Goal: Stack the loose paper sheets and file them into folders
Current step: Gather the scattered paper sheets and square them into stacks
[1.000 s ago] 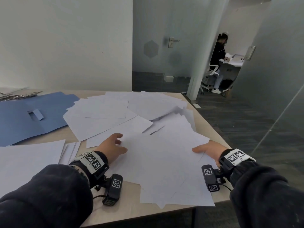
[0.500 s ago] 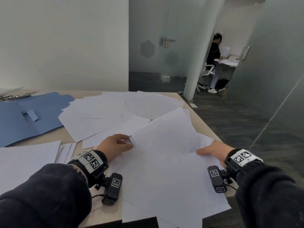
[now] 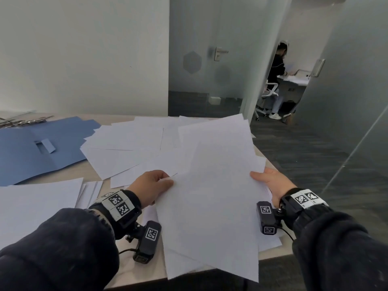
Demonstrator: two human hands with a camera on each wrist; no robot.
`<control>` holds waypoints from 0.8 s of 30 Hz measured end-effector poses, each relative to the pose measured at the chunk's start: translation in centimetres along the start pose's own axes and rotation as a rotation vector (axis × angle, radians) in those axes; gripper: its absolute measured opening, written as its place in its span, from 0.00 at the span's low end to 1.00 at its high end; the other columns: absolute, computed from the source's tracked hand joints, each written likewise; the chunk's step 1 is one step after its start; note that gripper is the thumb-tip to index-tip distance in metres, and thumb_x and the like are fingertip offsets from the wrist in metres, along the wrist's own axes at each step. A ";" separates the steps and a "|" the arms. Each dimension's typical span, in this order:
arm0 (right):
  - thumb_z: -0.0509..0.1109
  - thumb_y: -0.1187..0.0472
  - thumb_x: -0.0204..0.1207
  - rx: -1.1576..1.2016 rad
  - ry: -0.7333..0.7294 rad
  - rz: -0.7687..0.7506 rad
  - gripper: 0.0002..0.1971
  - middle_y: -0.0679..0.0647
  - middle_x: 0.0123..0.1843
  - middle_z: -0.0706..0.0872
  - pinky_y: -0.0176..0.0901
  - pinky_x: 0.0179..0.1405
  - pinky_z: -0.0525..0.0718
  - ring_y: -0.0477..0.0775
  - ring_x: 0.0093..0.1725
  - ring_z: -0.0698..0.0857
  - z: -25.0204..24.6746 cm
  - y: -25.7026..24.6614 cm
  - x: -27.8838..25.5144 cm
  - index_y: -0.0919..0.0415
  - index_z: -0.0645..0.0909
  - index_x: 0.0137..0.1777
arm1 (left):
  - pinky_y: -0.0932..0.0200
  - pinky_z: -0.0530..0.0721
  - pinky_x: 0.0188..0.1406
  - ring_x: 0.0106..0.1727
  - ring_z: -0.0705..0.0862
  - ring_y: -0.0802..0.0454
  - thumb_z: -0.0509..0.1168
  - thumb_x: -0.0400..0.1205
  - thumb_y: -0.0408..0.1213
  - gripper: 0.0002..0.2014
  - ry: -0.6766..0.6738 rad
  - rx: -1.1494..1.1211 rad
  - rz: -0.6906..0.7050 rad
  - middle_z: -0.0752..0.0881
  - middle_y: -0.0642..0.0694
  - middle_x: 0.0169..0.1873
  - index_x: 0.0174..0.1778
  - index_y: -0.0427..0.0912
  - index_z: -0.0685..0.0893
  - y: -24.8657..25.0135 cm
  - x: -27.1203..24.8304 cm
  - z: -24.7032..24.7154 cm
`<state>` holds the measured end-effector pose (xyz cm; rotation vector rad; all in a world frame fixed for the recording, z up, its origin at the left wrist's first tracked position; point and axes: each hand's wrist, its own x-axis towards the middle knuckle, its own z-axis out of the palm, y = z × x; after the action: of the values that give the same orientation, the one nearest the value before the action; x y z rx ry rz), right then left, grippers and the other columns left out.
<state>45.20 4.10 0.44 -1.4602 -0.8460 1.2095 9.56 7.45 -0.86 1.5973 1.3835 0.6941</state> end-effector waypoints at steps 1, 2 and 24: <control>0.66 0.70 0.83 -0.010 0.015 0.014 0.10 0.70 0.61 0.89 0.72 0.69 0.80 0.70 0.57 0.87 0.2 0.3 0.3 0.66 0.86 0.60 | 0.57 0.78 0.31 0.31 0.79 0.48 0.69 0.84 0.43 0.09 0.041 -0.051 -0.034 0.84 0.48 0.30 0.39 0.46 0.86 -0.1 -0.1 -0.1; 0.66 0.68 0.84 -0.024 0.028 0.026 0.09 0.70 0.60 0.89 0.72 0.70 0.79 0.69 0.56 0.87 0.5 0.4 0.6 0.66 0.85 0.60 | 0.55 0.80 0.31 0.32 0.81 0.46 0.69 0.83 0.43 0.08 0.078 -0.089 -0.064 0.86 0.46 0.32 0.39 0.46 0.86 -0.2 -0.1 -0.2; 0.73 0.58 0.80 -0.225 0.022 0.340 0.10 0.62 0.47 0.91 0.53 0.41 0.84 0.61 0.34 0.87 0.6 2.2 0.2 0.64 0.85 0.56 | 0.18 0.86 0.42 0.44 0.91 0.26 0.65 0.68 0.44 0.14 0.308 -0.479 -0.338 0.91 0.31 0.45 0.46 0.44 0.87 -3.2 1.0 0.6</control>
<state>44.46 3.98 -1.69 -1.8526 -0.7572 1.3770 8.77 8.27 -4.05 0.8822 1.5159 1.0009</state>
